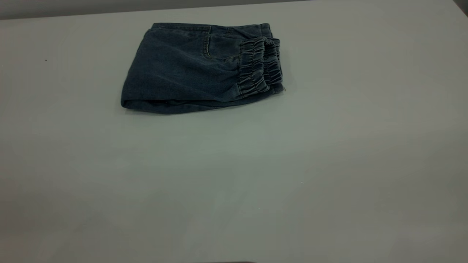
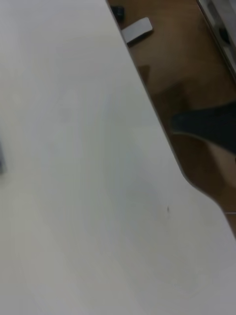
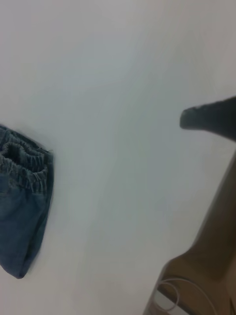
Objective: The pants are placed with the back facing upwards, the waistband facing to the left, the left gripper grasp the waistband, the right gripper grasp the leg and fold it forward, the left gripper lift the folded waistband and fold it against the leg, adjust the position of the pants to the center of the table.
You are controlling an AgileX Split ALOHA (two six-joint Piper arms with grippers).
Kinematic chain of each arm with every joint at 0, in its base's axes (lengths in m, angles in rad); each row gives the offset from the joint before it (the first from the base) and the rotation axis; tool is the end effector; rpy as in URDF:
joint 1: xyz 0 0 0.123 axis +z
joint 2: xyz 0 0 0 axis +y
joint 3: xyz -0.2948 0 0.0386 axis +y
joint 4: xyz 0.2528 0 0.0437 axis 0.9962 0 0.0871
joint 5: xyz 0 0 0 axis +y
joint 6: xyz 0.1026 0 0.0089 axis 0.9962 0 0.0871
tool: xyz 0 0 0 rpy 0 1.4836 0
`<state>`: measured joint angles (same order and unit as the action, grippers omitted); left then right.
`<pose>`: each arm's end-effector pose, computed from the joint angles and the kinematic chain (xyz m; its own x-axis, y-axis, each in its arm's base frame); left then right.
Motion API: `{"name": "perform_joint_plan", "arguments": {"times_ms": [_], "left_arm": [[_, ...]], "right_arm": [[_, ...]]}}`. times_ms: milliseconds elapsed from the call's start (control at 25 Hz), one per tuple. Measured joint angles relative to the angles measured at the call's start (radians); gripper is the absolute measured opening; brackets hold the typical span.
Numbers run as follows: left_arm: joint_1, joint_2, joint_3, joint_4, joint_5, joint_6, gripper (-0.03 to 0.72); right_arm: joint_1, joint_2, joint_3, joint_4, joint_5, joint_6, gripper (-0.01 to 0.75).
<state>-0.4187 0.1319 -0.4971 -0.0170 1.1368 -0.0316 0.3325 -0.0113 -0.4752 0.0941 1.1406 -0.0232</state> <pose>0.0113 -0.0068 0.2660 -0.5933 0.2216 -0.7739 0.3948 0.9179 -0.0398 -0.0081 0.0065 0.2601 -0.5125 -0.1600 -0.8436 -0.3852 0.9209 0.0594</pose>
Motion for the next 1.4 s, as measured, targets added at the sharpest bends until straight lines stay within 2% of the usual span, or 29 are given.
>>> {"name": "perform_joint_plan", "arguments": {"times_ms": [360, 920, 1080, 1240, 1320, 1400], "left_arm": [[0.000, 0.000, 0.003, 0.003, -0.008, 0.005, 0.565], [0.013, -0.001, 0.003, 0.003, -0.009, 0.005, 0.565], [0.181, -0.001, 0.003, 0.003, -0.009, 0.006, 0.565], [0.366, -0.034, 0.003, 0.003, -0.009, 0.006, 0.565], [0.418, -0.073, 0.003, 0.003, -0.009, 0.006, 0.565], [0.439, -0.112, 0.003, 0.003, -0.009, 0.006, 0.565]], "right_arm": [[0.000, 0.000, 0.000, 0.101, 0.001, -0.143, 0.465], [0.000, 0.000, 0.000, 0.106, 0.002, -0.152, 0.465], [-0.053, 0.000, 0.000, 0.110, 0.003, -0.152, 0.465], [-0.226, 0.000, 0.000, 0.113, 0.003, -0.154, 0.465], [-0.317, 0.000, 0.000, 0.113, 0.003, -0.154, 0.465], [-0.388, 0.000, 0.000, 0.114, 0.003, -0.154, 0.465]]}}
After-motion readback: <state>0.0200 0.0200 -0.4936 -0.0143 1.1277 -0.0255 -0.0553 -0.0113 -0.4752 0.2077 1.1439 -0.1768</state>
